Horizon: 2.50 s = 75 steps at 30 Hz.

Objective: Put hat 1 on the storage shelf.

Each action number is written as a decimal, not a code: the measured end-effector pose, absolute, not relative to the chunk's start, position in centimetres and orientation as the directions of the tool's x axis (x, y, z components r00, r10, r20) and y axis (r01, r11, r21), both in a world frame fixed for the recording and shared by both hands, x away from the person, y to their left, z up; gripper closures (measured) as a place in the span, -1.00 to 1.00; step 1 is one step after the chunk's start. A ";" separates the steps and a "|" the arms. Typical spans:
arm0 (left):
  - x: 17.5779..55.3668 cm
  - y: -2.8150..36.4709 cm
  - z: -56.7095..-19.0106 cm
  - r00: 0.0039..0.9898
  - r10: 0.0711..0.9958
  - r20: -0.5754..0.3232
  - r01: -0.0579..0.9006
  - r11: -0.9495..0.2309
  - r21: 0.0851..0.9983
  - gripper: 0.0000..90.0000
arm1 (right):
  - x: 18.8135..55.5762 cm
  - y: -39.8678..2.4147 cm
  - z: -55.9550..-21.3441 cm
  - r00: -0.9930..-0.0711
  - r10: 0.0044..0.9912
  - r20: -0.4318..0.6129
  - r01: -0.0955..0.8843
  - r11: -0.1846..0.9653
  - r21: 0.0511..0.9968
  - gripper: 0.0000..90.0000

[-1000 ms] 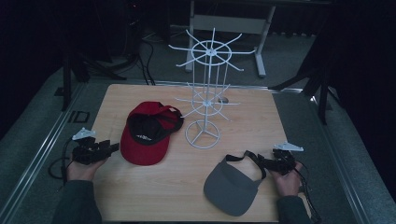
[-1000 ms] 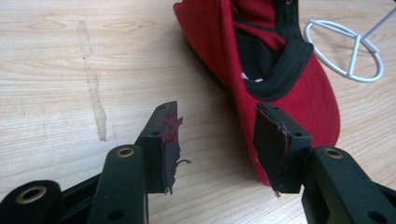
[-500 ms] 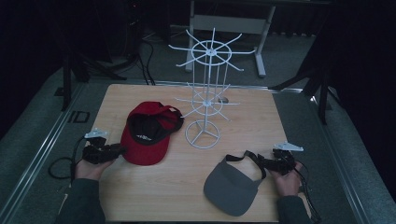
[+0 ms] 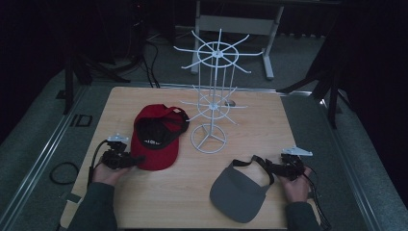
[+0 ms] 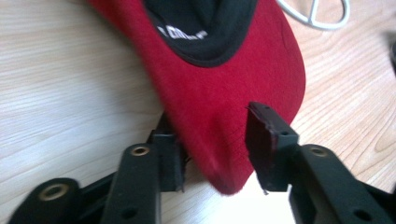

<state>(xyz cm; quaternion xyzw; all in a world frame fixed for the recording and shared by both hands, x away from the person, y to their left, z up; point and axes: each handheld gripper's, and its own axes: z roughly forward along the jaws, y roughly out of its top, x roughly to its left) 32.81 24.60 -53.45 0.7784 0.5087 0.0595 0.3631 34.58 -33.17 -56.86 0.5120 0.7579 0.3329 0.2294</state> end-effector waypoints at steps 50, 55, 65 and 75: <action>34.4 24.5 -52.2 0.553 0.811 -0.193 0.645 -0.270 0.715 0.91 | 34.6 -33.2 -56.9 -0.370 0.929 -0.006 0.624 0.253 0.740 -0.47; 34.6 24.8 -51.6 0.544 0.814 -0.203 0.633 -0.239 0.737 0.91 | 34.6 -33.2 -56.9 -0.370 0.929 -0.006 0.624 0.253 0.740 -0.47; 35.0 25.7 -49.8 0.523 0.825 -0.216 0.603 -0.179 0.777 0.90 | 34.6 -33.2 -56.9 -0.370 0.929 -0.006 0.624 0.253 0.740 -0.47; 35.4 26.2 -48.1 0.506 0.832 -0.226 0.581 -0.134 0.803 0.90 | 34.6 -33.2 -56.9 -0.370 0.929 -0.006 0.624 0.253 0.739 -0.47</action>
